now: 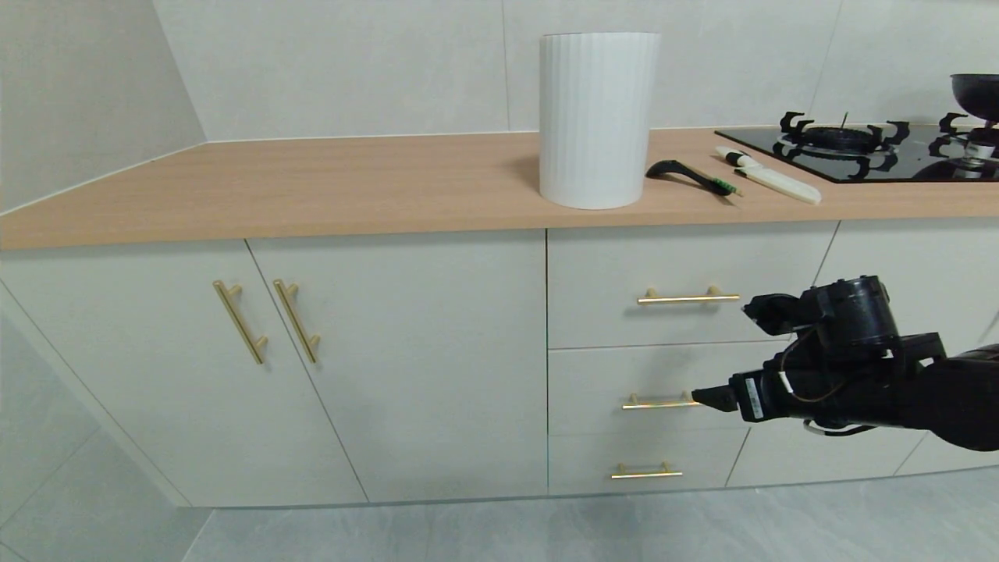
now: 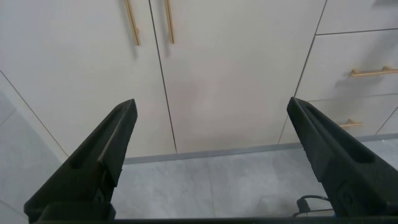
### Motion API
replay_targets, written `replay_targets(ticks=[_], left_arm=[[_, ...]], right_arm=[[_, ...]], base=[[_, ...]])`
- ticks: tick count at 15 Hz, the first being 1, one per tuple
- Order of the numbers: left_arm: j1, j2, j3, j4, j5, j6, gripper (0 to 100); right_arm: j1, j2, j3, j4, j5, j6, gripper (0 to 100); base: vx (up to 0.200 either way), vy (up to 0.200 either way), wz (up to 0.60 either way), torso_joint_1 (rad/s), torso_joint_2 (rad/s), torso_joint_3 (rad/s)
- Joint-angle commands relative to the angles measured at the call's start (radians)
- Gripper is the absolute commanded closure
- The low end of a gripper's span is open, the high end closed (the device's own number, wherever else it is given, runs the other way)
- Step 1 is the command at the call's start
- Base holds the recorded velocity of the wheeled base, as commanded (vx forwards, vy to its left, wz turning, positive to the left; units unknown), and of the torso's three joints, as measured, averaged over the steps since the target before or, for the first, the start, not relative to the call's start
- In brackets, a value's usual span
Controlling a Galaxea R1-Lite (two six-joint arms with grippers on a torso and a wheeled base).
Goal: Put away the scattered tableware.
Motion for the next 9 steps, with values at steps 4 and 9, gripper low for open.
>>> replay_targets(ticks=[4, 9], left_arm=[[0.000, 0.001, 0.000, 0.000, 0.000, 0.000, 0], [0.000, 0.001, 0.000, 0.000, 0.000, 0.000, 0]], right_arm=[[0.002, 0.267, 0.006, -0.237, -0.081, 0.021, 0], [0.001, 0.458, 0.002, -0.482, -0.158, 0.059, 0]], base=[[0.000, 0.000, 0.00, 0.000, 0.00, 0.000], [0.000, 0.000, 0.00, 0.000, 0.00, 0.000]])
